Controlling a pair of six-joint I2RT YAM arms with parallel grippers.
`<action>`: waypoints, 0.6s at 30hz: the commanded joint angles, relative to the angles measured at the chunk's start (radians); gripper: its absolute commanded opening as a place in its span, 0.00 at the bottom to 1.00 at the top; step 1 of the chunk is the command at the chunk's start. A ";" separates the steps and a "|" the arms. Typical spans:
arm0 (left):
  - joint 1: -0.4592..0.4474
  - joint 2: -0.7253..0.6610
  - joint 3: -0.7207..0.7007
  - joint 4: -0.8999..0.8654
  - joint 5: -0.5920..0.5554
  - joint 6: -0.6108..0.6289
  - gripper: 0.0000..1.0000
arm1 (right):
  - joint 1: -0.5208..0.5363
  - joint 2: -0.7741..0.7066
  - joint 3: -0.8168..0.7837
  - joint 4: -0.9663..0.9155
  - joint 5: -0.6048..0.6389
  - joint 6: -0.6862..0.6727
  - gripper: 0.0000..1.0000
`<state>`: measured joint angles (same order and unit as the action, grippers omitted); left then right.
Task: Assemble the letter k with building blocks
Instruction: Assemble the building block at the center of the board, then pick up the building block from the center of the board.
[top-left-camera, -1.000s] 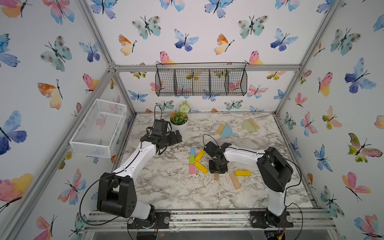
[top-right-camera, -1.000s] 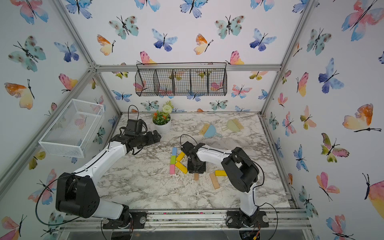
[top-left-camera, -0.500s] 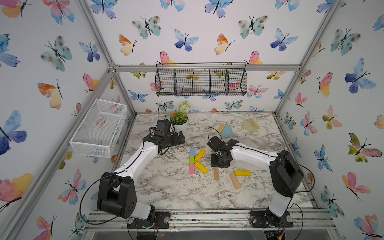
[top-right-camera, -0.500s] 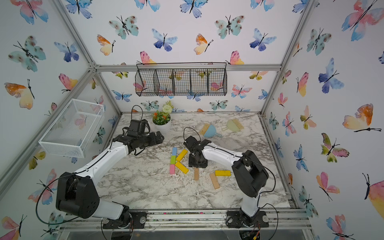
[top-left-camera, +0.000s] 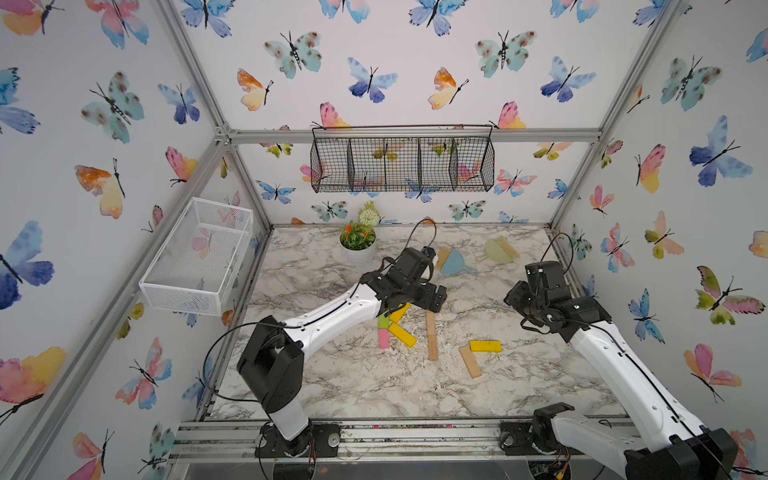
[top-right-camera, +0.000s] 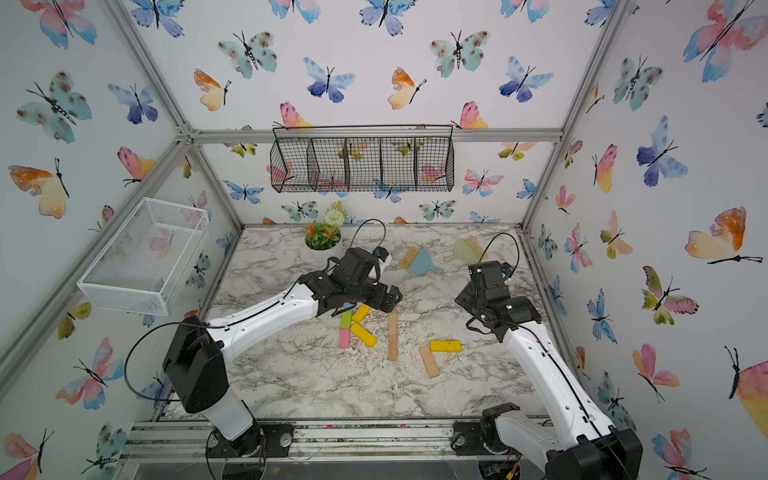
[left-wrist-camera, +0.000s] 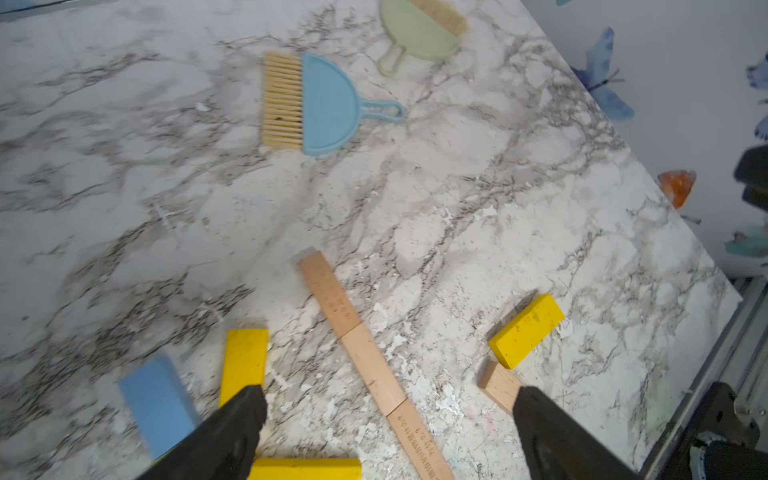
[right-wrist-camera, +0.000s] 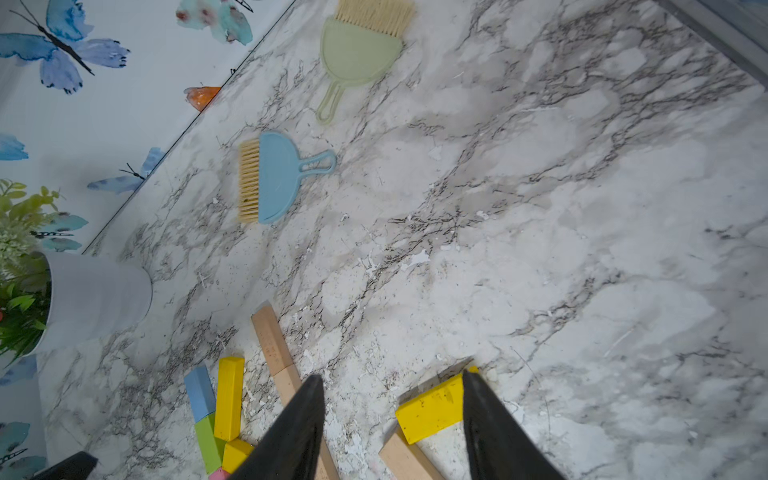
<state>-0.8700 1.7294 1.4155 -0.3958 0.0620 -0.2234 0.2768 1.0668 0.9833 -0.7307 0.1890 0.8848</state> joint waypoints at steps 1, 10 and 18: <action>-0.088 0.114 0.067 -0.005 -0.013 0.135 0.95 | -0.049 -0.061 -0.041 -0.013 -0.050 -0.006 0.55; -0.230 0.345 0.215 -0.009 0.036 0.327 0.93 | -0.169 -0.093 -0.085 0.025 -0.192 -0.010 0.56; -0.256 0.428 0.249 -0.011 0.077 0.369 0.91 | -0.226 -0.120 -0.077 0.018 -0.232 -0.031 0.56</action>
<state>-1.1255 2.1277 1.6421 -0.4007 0.1104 0.1059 0.0597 0.9573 0.9016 -0.7166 -0.0120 0.8730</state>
